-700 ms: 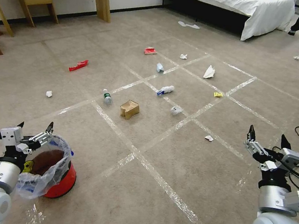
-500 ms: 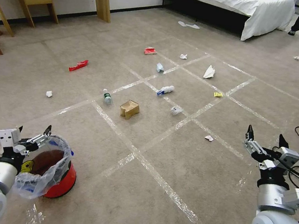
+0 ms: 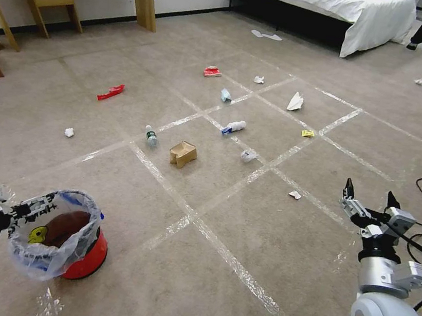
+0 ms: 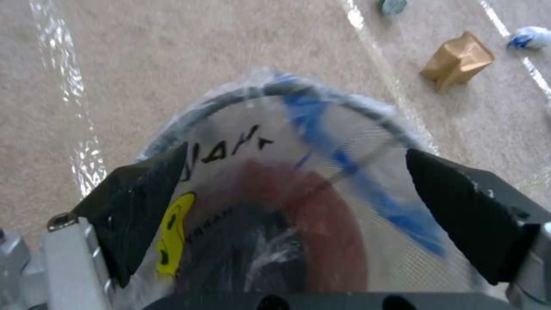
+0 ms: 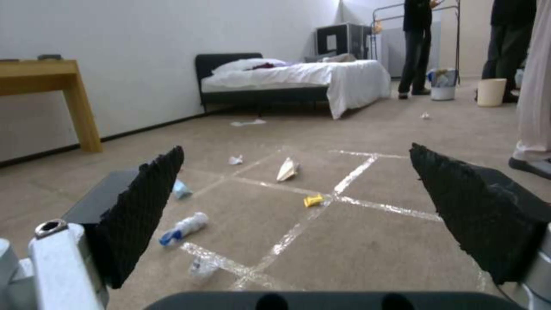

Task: Pick up the trash bin and place the garbage on the floor into it.

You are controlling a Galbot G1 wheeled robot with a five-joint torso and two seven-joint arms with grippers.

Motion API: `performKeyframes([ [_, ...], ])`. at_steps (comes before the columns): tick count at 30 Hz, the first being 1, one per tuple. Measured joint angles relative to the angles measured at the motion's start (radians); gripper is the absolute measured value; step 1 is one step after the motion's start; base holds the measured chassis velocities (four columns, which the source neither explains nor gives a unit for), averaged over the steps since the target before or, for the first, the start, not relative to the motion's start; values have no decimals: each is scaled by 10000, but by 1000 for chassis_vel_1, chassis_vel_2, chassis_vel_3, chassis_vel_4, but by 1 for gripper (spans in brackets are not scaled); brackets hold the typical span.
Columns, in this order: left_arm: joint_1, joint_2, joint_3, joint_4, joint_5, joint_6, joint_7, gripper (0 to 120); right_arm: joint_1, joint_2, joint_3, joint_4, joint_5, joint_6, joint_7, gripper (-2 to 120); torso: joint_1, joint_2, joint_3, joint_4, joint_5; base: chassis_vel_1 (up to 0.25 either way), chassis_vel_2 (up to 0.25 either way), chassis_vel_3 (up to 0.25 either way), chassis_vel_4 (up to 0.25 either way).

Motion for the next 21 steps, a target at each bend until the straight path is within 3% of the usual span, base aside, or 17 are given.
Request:
performKeyframes([
  [4,-109,479,207,1224,50,-13,608,100,-33,37,46,-77,-63,19,27,100,0,0,0,1,-1,0,0,0,0],
  [7,-57,674,211,1648,251,-25,993,100,-40,90,49,-124,-134,20,38,100,0,1,0,2,0,0,0,0,0],
  [21,-47,780,661,1986,644,-58,1402,100,5,192,-24,-268,-285,20,85,100,0,0,0,1,2,0,0,0,0],
])
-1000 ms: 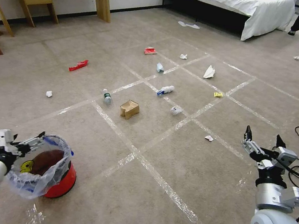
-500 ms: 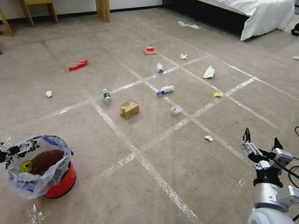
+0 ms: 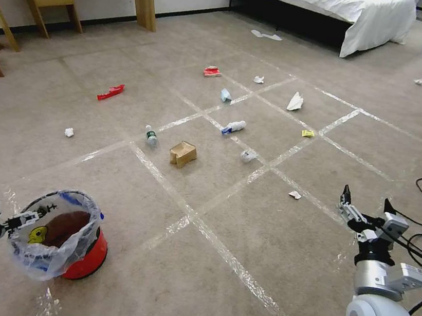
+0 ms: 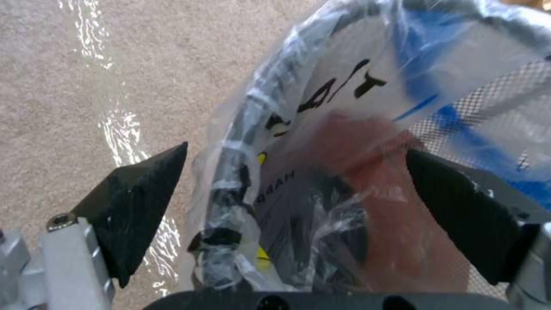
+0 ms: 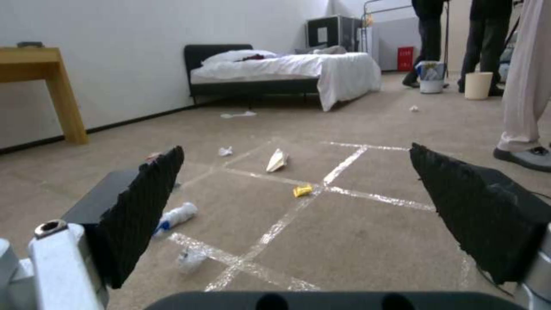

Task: Pick up the trash bin and place the garbage on the floor into it.

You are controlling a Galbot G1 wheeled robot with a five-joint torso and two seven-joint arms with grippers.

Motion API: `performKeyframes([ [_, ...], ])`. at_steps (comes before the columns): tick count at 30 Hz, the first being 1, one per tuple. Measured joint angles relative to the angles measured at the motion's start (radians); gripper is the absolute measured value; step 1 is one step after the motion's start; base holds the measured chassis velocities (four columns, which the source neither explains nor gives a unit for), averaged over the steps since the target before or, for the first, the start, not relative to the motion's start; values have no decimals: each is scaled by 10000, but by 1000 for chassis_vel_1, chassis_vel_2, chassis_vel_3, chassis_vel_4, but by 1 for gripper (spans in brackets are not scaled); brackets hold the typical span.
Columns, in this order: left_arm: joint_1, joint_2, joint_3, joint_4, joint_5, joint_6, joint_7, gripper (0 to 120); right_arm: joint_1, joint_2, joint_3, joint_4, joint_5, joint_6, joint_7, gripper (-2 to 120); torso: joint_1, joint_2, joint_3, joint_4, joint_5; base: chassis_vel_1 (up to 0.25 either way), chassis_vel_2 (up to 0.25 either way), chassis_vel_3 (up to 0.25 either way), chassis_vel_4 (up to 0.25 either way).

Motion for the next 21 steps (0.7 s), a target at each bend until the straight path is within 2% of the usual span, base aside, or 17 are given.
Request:
performKeyframes([
  [6,46,167,97,305,278,-8,156,100,-6,-42,38,39,52,-22,42,100,0,0,0,0,0,0,0,0,0],
  [17,184,301,275,364,429,-16,272,99,50,-38,33,6,76,-35,68,100,0,0,0,0,0,0,0,0,0],
  [19,191,338,311,364,430,-17,286,98,56,-38,33,6,85,-39,71,100,0,0,0,0,0,0,0,0,0],
  [21,196,429,413,400,425,-23,311,89,45,-28,34,0,87,-39,73,100,0,0,0,0,1,0,0,0,0],
])
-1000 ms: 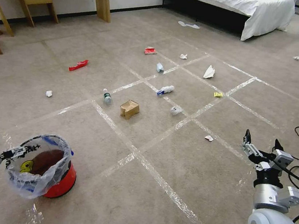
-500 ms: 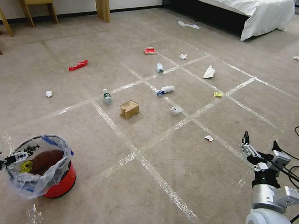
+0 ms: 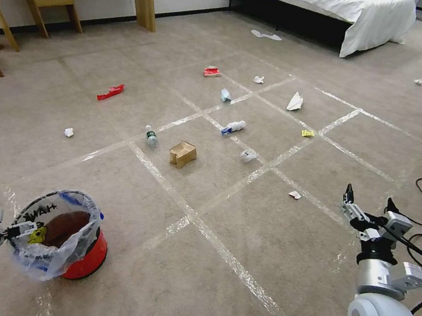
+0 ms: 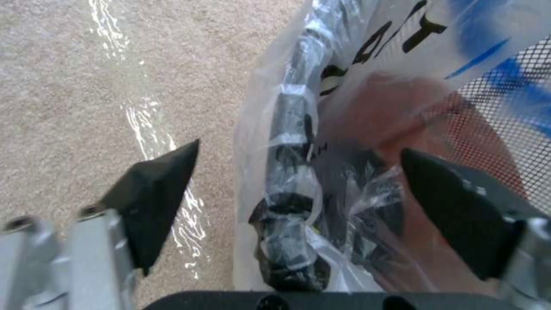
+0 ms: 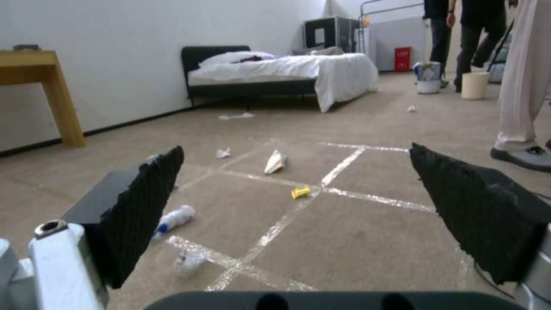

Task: Pick up the trash bin and place the garbage on the floor into it.

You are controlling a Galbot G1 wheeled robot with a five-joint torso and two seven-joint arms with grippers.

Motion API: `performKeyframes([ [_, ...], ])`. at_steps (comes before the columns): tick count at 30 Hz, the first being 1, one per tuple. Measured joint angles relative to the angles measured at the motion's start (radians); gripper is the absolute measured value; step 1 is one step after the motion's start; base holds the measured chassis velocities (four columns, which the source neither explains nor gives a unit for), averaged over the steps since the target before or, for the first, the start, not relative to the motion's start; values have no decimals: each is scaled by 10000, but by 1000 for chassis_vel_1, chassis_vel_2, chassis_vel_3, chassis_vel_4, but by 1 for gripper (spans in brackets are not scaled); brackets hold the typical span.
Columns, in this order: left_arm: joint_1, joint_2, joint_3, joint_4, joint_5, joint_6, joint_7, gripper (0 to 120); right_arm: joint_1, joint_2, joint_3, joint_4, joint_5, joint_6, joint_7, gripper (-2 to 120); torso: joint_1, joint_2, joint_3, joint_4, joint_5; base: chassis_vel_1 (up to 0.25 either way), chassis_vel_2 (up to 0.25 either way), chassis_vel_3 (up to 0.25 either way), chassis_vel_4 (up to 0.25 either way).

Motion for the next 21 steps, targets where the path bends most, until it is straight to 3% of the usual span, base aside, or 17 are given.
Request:
performKeyframes([
  [3,13,38,46,21,1,-7,8,82,-8,4,0,-4,0,0,1,100,0,1,0,0,3,0,0,0,0],
  [5,12,58,104,60,7,-32,12,71,-8,9,6,-13,-2,3,2,100,0,0,-1,2,5,0,0,0,0],
  [11,6,58,123,67,13,-48,44,53,-6,12,28,-23,-2,17,13,100,-2,0,-1,2,5,0,0,0,0],
  [12,6,58,123,56,14,-47,64,45,-15,19,32,-29,-3,32,15,100,-2,0,-1,2,3,0,0,0,0],
  [15,13,58,124,35,14,-44,76,39,-33,24,37,-29,-3,40,16,100,-2,0,-1,1,1,0,0,0,0],
  [21,61,41,88,-49,6,-27,105,13,-61,10,41,-21,17,44,63,100,-1,0,0,2,-1,0,0,0,0],
])
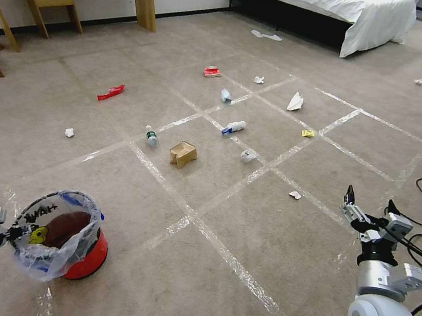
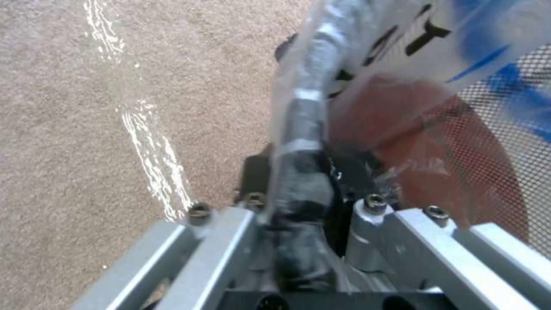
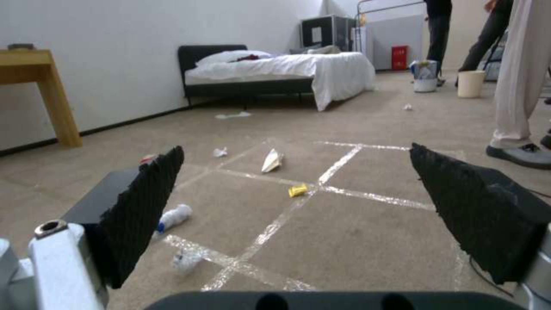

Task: Pick up the trash bin and place the garbage on the floor into it.

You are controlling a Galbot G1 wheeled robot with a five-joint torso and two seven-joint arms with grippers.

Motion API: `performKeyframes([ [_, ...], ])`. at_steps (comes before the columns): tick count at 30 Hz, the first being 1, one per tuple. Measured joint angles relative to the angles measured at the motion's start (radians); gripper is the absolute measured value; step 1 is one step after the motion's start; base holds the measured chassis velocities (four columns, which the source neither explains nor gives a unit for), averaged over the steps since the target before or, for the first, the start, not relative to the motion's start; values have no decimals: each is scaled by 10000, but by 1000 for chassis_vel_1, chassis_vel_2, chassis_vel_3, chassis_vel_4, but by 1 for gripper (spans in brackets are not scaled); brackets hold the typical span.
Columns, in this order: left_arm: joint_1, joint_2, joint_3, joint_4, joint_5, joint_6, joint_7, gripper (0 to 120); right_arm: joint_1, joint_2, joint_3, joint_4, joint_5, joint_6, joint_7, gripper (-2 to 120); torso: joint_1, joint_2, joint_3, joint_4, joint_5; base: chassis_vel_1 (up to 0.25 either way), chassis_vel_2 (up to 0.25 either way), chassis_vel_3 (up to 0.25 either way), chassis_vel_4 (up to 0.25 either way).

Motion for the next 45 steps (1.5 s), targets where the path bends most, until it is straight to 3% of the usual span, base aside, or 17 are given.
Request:
performKeyframes([
  [1,0,0,0,0,0,0,0,13,0,0,0,0,0,0,0,100,0,0,0,0,0,0,0,0,0],
  [3,17,-47,-24,-62,-4,2,11,1,-18,-11,1,-22,10,3,52,100,0,0,1,0,1,0,0,0,0],
  [5,23,-79,-38,-95,-6,5,13,0,-31,-14,4,-25,10,7,71,100,0,0,0,0,1,0,0,0,0],
  [18,117,-505,-605,-580,-186,82,-109,0,-134,-162,171,50,-23,91,78,100,3,-1,3,-4,-9,0,0,0,0],
  [24,110,-1001,-1446,-1593,-1034,81,-891,0,-140,-322,223,59,67,283,66,100,2,-1,2,-3,0,0,0,0,0],
  [31,277,-1187,-2113,-2594,-1854,61,-1769,0,-186,-523,301,143,225,399,24,100,2,0,1,-2,1,0,0,0,0],
  [45,685,-1303,-2484,-3059,-1988,46,-2010,0,-167,-605,237,120,354,544,-360,100,2,0,0,-1,1,0,0,0,0],
])
